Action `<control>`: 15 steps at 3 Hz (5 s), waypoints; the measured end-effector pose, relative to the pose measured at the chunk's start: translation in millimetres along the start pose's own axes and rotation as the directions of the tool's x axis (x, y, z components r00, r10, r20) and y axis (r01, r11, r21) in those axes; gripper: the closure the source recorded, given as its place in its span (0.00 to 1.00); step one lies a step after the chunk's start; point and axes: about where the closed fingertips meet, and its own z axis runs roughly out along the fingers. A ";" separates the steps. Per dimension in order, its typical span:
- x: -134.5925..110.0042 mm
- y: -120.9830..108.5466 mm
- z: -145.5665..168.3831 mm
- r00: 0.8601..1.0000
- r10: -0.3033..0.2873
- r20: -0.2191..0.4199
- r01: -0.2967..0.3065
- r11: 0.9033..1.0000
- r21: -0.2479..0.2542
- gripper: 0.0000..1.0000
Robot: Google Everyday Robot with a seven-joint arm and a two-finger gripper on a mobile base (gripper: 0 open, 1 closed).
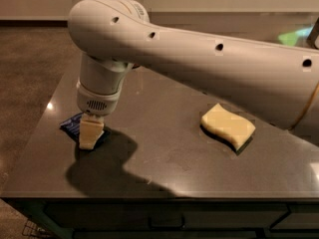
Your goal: Move rxbar blueberry near sponge
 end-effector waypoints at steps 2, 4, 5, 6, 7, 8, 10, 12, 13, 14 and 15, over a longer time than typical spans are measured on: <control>11.7 -8.9 -14.6 0.999 0.038 0.006 -0.038 0.999 0.019 1.00; 45.3 -38.4 -51.5 0.990 0.136 0.044 -0.139 0.988 0.061 1.00; 71.4 -54.3 -74.7 0.982 0.182 0.048 -0.186 0.978 0.097 1.00; 103.8 -70.1 -99.4 0.970 0.238 0.056 -0.243 0.960 0.141 1.00; 139.7 -79.5 -121.4 0.955 0.290 0.059 -0.296 0.939 0.176 1.00; 173.7 -77.6 -135.4 0.943 0.328 0.050 -0.331 0.924 0.191 1.00; 227.2 -55.5 -151.7 0.933 0.360 0.015 -0.356 0.914 0.197 1.00; 250.6 -44.7 -168.1 0.938 0.345 0.022 -0.342 0.920 0.192 0.59; 256.3 -42.8 -176.6 0.939 0.342 0.033 -0.341 0.918 0.200 0.36; 255.2 -42.8 -176.4 0.940 0.340 0.033 -0.340 0.919 0.201 0.12; 254.4 -42.7 -176.4 0.940 0.339 0.033 -0.338 0.919 0.202 0.00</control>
Offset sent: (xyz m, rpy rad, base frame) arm 0.0251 -0.0359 0.0155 0.0179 -0.0065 -0.1006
